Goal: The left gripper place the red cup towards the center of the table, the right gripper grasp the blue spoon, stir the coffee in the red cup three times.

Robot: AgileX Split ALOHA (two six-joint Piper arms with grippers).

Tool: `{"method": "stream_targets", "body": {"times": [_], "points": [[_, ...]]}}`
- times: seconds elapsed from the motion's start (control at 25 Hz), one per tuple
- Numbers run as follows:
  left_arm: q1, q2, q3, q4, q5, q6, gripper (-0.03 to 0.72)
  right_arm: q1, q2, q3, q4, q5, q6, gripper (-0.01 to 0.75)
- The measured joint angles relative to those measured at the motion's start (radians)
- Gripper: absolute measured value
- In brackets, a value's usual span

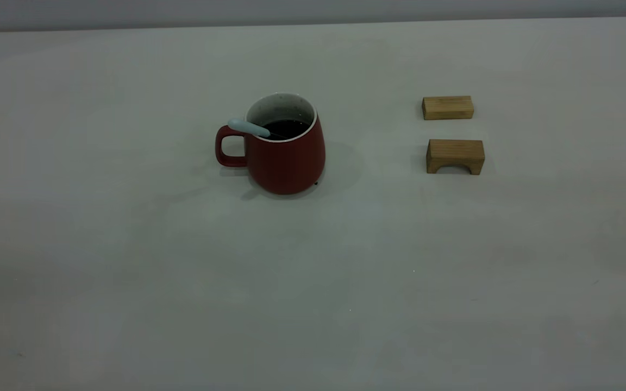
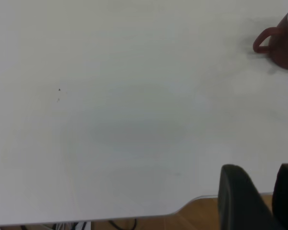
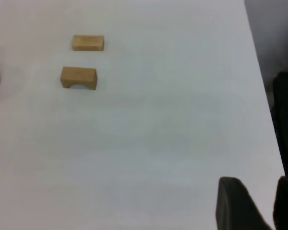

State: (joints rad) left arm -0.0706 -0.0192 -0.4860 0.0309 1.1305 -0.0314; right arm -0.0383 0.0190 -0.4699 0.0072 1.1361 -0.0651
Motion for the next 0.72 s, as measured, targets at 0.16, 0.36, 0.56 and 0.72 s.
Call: {"method": "stream_targets", "body": {"times": [0.16, 0.36, 0.56, 0.72], "points": [[0.000, 0.000, 0.000, 0.000, 0.000, 0.000, 0.247, 0.000, 0.000, 0.000, 0.002, 0.000, 0.023, 0.237], [0.000, 0.000, 0.000, 0.000, 0.000, 0.000, 0.247, 0.000, 0.000, 0.000, 0.004, 0.000, 0.027, 0.237], [0.000, 0.000, 0.000, 0.000, 0.000, 0.000, 0.247, 0.000, 0.000, 0.000, 0.004, 0.000, 0.028, 0.237], [0.000, 0.000, 0.000, 0.000, 0.000, 0.000, 0.247, 0.000, 0.000, 0.000, 0.006, 0.000, 0.028, 0.237]]}}
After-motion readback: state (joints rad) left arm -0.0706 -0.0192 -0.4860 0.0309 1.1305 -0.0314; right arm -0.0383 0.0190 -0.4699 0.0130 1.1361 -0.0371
